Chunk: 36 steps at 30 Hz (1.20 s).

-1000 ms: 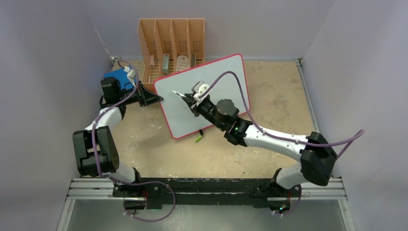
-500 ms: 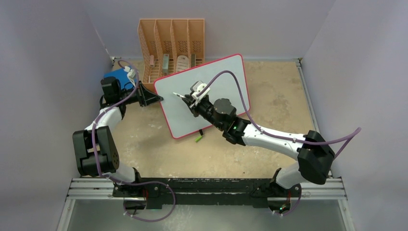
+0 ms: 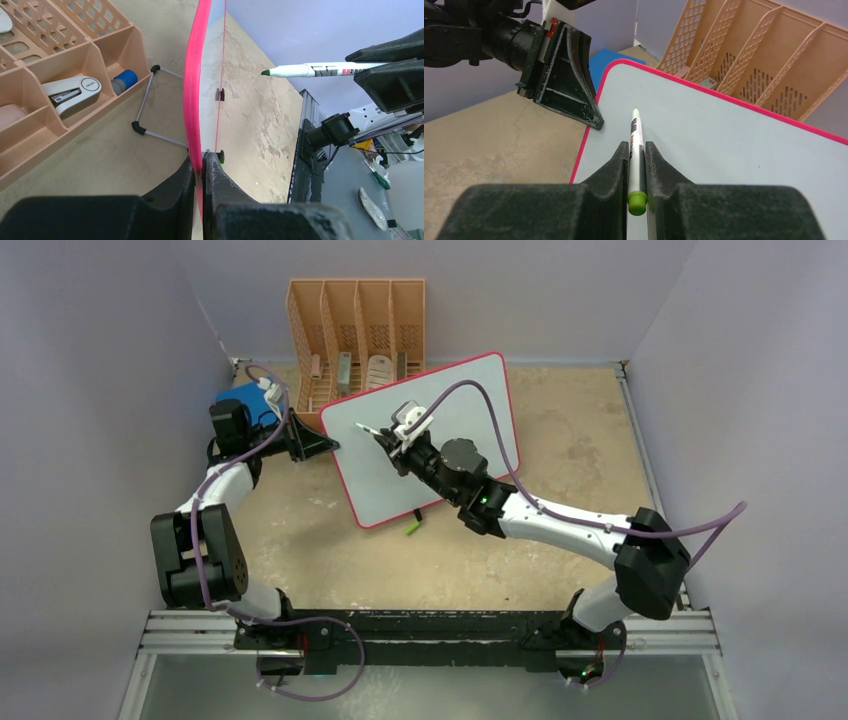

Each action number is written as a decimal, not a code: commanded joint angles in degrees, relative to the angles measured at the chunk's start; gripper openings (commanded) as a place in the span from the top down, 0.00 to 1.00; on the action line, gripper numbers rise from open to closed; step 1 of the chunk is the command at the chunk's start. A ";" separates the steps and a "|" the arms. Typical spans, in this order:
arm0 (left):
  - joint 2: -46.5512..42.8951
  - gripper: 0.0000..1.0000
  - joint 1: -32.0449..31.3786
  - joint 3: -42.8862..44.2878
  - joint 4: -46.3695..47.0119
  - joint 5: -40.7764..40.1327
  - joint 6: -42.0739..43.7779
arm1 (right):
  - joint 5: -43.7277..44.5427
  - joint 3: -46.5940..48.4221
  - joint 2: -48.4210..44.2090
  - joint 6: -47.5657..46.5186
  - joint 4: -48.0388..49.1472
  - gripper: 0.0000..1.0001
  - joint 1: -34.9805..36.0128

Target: Write a sentence on the whiteboard

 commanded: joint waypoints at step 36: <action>-1.60 1.00 -1.27 1.77 -0.20 -0.82 3.85 | 3.86 6.81 4.65 -5.52 -2.46 1.00 3.49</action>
